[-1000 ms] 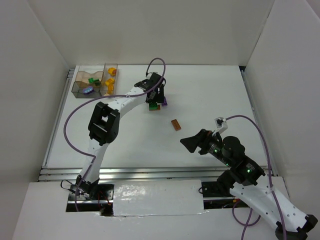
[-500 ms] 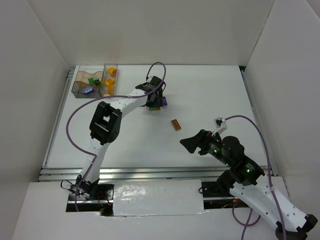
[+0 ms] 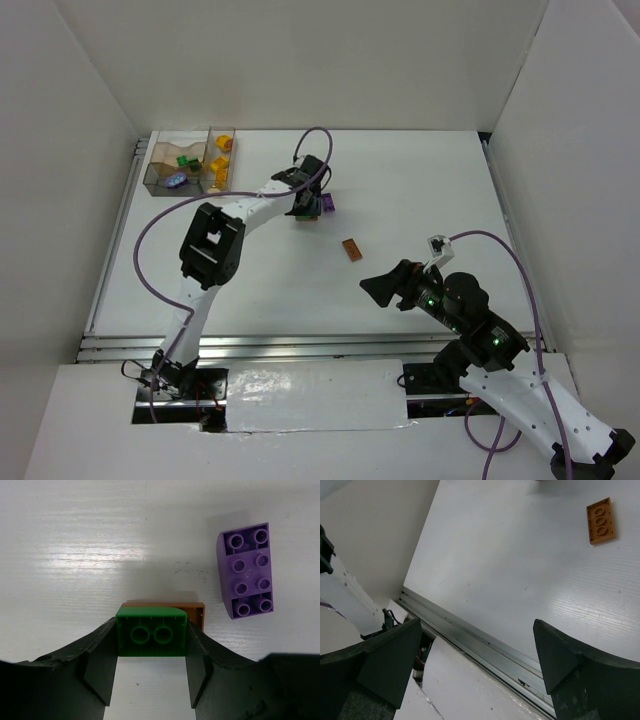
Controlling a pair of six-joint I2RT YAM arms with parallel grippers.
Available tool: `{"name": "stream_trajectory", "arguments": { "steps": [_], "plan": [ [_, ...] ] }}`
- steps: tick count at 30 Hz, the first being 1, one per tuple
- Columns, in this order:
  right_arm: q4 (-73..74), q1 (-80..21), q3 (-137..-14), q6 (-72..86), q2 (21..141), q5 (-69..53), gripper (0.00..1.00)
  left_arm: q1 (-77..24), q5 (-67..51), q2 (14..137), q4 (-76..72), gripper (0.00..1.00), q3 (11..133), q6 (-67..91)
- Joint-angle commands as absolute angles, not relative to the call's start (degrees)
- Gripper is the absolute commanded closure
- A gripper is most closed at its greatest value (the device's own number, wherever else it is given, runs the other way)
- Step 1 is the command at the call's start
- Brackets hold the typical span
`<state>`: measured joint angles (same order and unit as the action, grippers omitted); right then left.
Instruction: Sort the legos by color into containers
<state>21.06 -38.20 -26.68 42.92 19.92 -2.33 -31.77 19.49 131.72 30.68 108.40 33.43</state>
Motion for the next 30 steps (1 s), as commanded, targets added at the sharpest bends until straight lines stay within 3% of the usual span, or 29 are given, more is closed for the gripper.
{"name": "stream_trajectory", "arguments": {
  "steps": [1,6,13,20,23,30],
  "plan": [
    [19.78,-38.06,-26.37,41.84,19.51,-2.29,0.0,-31.9,19.07,125.72,28.66,1.0,104.52,34.63],
    [17.76,-37.88,-26.1,41.75,21.79,-2.29,0.0,-31.9,10.22,110.42,20.15,1.0,89.41,33.84],
    [9.52,-37.09,-26.98,41.4,25.22,-6.05,0.0,-31.82,-17.11,87.4,5.64,1.0,69.91,35.31],
    [-5.6,-37.18,-28.65,32.8,30.49,-25.79,0.0,-31.99,-41.36,75.78,-15.6,1.0,56.09,51.04],
    [-11.05,-37.35,-27.86,28.75,29.71,-29.18,0.0,-32.17,-43.6,71.92,-18.01,1.0,52.65,57.64],
    [-13.0,-37.53,-26.2,20.05,27.5,-22.4,0.0,-32.25,-37.8,62.32,-15.75,1.0,43.43,76.87]
  ]
}}
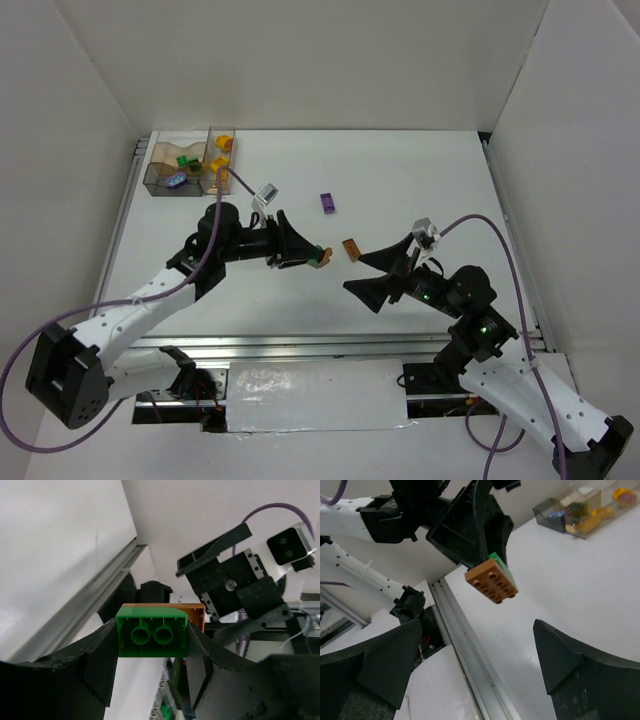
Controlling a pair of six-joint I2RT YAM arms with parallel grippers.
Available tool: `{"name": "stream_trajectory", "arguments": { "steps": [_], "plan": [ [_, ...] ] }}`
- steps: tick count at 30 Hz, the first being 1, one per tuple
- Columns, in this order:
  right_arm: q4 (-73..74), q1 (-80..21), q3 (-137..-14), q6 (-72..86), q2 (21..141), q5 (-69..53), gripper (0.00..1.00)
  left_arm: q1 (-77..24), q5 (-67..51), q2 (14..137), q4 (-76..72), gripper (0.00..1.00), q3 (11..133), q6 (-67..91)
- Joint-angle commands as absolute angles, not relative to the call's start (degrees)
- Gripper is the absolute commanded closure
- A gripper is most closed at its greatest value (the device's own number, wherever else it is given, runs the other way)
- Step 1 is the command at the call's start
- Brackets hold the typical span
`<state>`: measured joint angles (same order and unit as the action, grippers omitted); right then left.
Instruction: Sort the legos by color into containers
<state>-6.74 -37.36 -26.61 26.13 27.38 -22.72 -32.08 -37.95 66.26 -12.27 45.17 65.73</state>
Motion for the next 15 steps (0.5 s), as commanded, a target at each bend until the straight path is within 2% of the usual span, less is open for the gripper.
{"name": "stream_trajectory", "arguments": {
  "steps": [1,7,15],
  "plan": [
    [-13.96,-37.62,-25.93,19.6,27.94,-23.2,0.0,-32.43,-37.1,61.44,-14.95,1.0,42.81,78.21],
    [-14.77,-40.16,-28.56,15.3,33.48,-22.59,0.01,-33.4,-27.96,53.54,-0.3,1.0,43.07,82.79],
    [-19.15,-43.68,-32.25,13.1,40.6,-25.83,0.04,-35.24,-20.31,49.13,6.76,1.0,44.03,87.27]
  ]
}}
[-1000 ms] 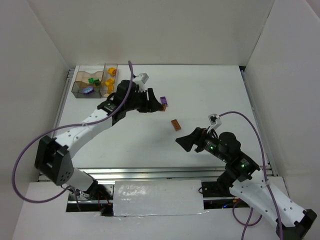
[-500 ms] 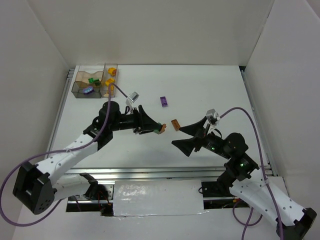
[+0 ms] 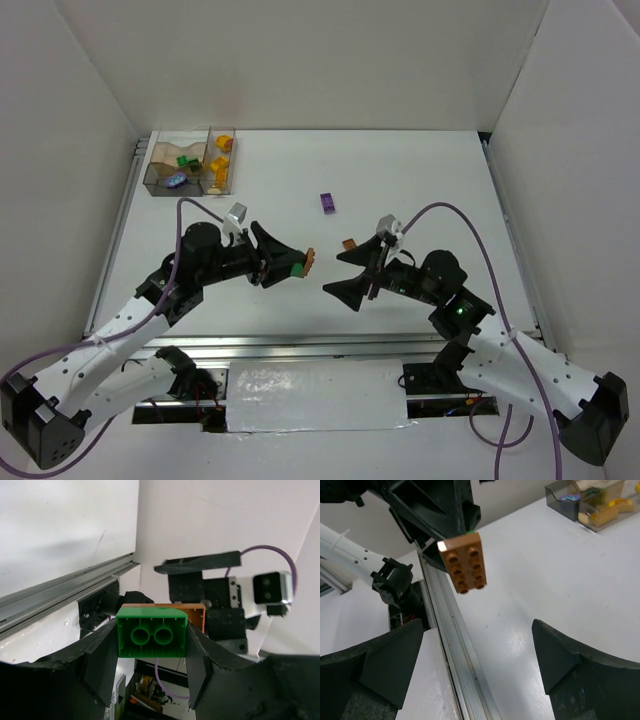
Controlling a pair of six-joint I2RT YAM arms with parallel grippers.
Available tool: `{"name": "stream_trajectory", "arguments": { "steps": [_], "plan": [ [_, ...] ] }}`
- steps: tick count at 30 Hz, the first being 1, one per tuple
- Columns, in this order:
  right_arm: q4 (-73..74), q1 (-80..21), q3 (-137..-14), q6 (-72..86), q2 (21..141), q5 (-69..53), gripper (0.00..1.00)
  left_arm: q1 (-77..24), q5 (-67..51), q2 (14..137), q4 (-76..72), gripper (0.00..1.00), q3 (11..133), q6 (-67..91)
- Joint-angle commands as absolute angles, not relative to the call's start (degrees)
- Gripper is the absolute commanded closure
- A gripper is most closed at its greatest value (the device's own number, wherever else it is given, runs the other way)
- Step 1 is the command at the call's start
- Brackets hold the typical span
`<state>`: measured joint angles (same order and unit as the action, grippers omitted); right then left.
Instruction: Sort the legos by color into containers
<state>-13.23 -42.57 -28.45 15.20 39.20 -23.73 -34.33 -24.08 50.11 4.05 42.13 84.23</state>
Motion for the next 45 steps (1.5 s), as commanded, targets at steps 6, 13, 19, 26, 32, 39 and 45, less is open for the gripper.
{"name": "stream_trajectory", "arguments": {
  "steps": [6,13,19,26,32,39,45],
  "plan": [
    [-25.22,-46.75,-33.92,13.1,46.05,-27.51,0.08,-38.14,-18.63,50.62,8.0,1.0,45.44,87.36],
    [-25.58,-47.64,-36.56,13.36,50.97,-25.58,0.19,-39.99,-18.89,51.85,5.36,1.0,45.53,87.19],
    [-28.03,-47.55,-34.9,14.5,51.42,-27.86,0.23,-40.17,-20.65,52.12,2.64,1.0,45.53,87.28],
    [-28.74,-47.55,-32.96,13.54,51.06,-27.95,0.34,-40.17,-21.53,52.12,1.93,1.0,46.14,87.19],
    [-27.68,-47.55,-32.52,12.57,51.33,-25.93,0.33,-40.17,-21.88,51.86,1.32,1.0,46.41,87.01],
    [-28.04,-47.64,-32.43,12.66,52.56,-27.6,0.38,-40.17,-23.82,53.35,0.53,1.0,47.72,86.13],
    [-28.74,-47.37,-31.64,12.92,51.59,-28.56,0.6,-40.17,-23.73,53.17,0.53,1.0,47.55,85.43]
  ]
}}
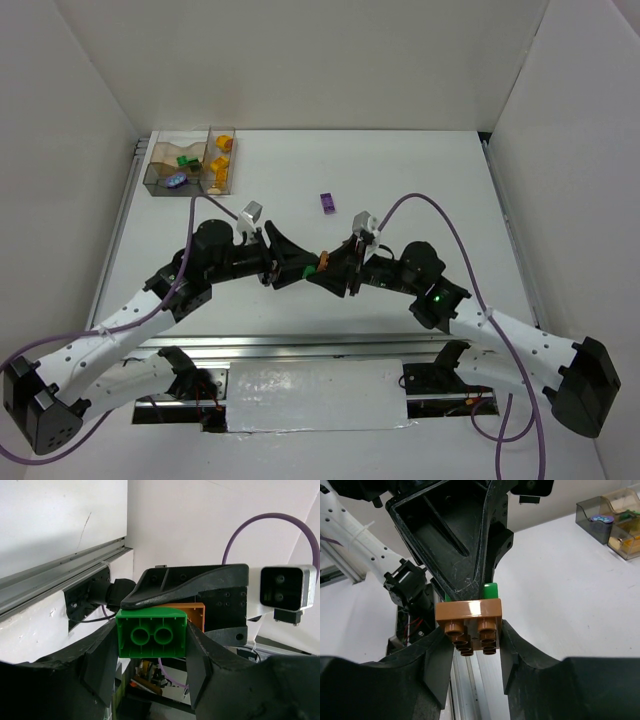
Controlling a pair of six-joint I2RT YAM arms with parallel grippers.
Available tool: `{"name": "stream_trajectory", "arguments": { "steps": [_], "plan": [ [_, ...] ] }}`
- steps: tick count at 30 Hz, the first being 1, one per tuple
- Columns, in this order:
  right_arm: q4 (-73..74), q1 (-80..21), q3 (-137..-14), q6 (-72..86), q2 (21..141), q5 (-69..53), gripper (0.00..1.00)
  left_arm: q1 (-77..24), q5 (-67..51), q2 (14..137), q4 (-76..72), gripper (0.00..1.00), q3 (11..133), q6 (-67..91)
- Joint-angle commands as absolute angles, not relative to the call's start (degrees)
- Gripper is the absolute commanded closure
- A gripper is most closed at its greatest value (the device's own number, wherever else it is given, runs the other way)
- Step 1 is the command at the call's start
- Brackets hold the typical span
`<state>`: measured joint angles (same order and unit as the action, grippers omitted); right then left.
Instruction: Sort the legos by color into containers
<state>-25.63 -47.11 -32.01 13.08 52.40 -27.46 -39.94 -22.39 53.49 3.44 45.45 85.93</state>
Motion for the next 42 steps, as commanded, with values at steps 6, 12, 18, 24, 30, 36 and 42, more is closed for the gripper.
{"name": "stream_trajectory", "arguments": {
  "steps": [6,12,18,24,30,36,42],
  "plan": [
    [-26.72,-46.14,-31.64,12.66,49.22,-31.81,0.83,-40.25,-26.1,54.49,-2.02,1.0,47.29,84.55],
    [-23.21,-44.74,-31.29,11.87,45.62,-32.87,1.0,-40.08,-27.42,54.58,-4.04,1.0,47.46,84.03],
    [-19.78,-42.63,-30.85,11.16,43.16,-36.47,1.0,-39.99,-30.32,55.46,-9.05,1.0,47.2,83.15],
    [-19.16,-40.43,-30.06,12.13,41.75,-36.91,1.0,-39.11,-28.74,55.63,-3.79,1.0,49.83,78.5],
    [-16.88,-39.99,-28.39,12.92,38.76,-32.36,1.0,-31.74,-25.42,55.46,3.49,1.0,52.99,70.69],
    [-14.94,-39.82,-27.07,15.9,35.16,-26.38,1.0,-20.14,0.66,62.48,23.99,1.0,66.26,53.19],
    [-15.21,-39.99,-25.14,17.22,33.75,-26.46,1.0,-10.82,16.68,73.9,13.12,1.0,71.54,43.16]
  ]
}}
